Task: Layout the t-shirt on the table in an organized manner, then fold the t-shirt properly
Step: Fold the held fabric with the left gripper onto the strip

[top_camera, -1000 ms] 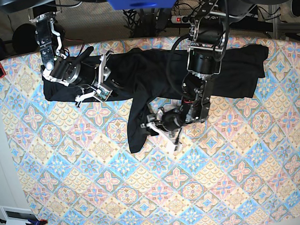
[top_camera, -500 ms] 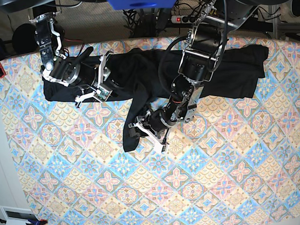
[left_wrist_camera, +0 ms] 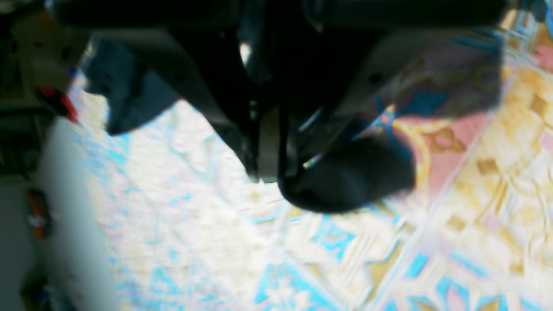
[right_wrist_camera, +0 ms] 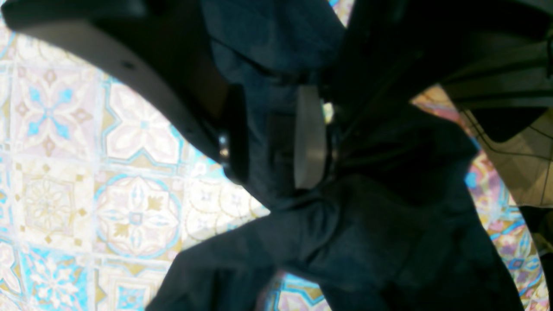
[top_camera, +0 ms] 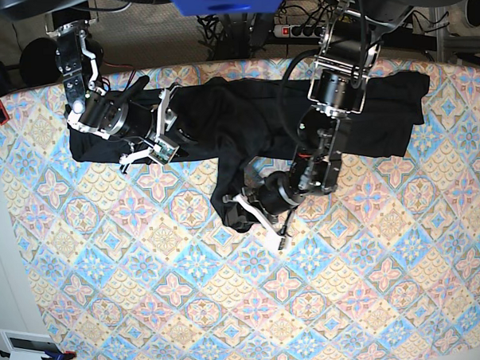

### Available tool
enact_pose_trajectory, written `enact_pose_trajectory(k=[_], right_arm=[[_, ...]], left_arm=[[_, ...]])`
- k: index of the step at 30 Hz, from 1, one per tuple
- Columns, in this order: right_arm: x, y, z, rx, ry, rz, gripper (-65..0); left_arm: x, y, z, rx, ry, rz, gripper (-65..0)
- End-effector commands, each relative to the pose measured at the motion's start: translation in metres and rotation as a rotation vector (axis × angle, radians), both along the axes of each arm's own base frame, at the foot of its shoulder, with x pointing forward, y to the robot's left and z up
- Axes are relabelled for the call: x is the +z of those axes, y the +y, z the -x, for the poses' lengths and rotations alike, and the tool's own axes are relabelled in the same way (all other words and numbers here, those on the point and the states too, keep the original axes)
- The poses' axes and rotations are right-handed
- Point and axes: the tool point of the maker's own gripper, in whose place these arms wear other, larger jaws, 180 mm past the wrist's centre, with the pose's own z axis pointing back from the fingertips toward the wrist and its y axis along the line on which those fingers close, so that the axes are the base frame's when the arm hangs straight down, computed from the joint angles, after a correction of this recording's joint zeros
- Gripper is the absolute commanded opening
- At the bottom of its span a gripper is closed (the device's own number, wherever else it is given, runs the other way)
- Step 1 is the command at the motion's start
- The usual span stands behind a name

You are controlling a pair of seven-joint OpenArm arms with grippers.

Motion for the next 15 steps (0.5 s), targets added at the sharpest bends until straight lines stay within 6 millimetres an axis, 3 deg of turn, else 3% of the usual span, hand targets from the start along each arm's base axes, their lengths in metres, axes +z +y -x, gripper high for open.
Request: enact_pose_trajectory(k=[1,8,15], right_arm=[[0.011,0.002,-0.004,0.007,-0.034,-0.025,-47.5],[0.011,0.002,-0.004,0.007,-0.034,-0.025,-47.5],[0.011,0.002,-0.004,0.006,-0.035,-0.025,-47.5]], left_arm=[[0.022,0.008,-0.009,0.012,-0.059,0.036,-65.0],[0.046,0.077,0.011,0.111,-0.101,0.125,-65.0],[0.079,0.151,0.067,0.169,-0.187,0.098,-65.0]])
